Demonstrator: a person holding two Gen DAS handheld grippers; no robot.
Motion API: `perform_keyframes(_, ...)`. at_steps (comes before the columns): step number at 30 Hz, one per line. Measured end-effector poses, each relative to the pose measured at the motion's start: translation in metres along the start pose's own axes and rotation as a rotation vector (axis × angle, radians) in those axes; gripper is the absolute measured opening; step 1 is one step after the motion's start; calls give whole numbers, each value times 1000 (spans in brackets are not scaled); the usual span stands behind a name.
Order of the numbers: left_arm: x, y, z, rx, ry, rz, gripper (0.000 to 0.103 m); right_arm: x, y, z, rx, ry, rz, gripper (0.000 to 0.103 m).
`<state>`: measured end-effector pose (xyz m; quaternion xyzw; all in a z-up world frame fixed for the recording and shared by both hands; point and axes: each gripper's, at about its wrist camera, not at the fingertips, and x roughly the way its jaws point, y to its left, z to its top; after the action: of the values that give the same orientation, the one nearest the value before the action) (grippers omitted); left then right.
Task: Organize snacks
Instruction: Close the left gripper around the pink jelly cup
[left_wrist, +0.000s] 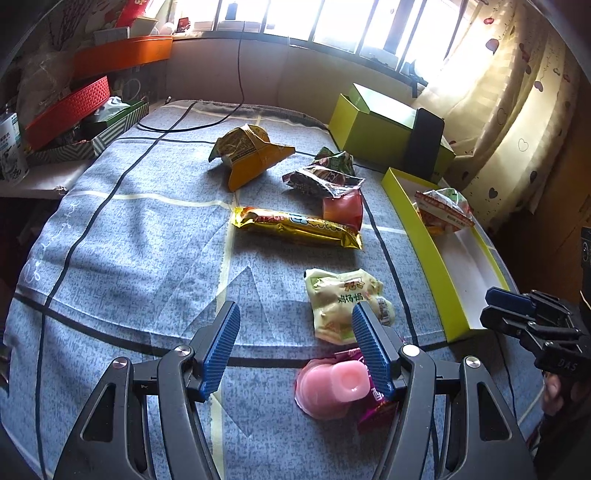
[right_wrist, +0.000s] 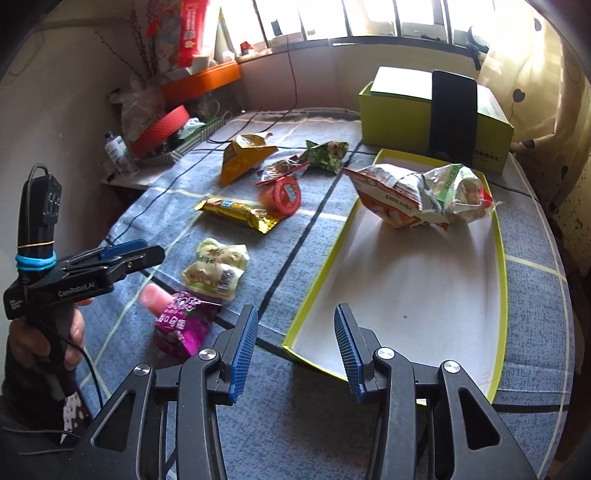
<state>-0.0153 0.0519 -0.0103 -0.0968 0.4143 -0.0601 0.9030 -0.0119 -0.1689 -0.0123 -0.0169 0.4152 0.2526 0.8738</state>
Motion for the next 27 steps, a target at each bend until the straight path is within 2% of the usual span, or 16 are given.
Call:
perform_keyframes(9, -3, -14, -24, 54, 51, -35, 64, 10, 27, -2, -61, 25, 50, 42)
perform_keyframes(14, 3, -12, -31, 42, 71, -8, 64, 11, 29, -3, -63, 28, 59, 42)
perform_keyframes(15, 3, -11, -31, 41, 68, -3, 63, 12, 30, -4, -63, 29, 61, 42)
perform_keyframes(19, 9, -8, -30, 48, 65, 64, 44, 14, 33, -3, -70, 33, 70, 42)
perform_keyframes(22, 16, 1, -31, 27, 75, 90, 37, 17, 38, 0, -82, 34, 76, 42)
perform_keyframes(27, 15, 10, -30, 19, 45, 126, 35, 22, 50, 3, -106, 41, 95, 42)
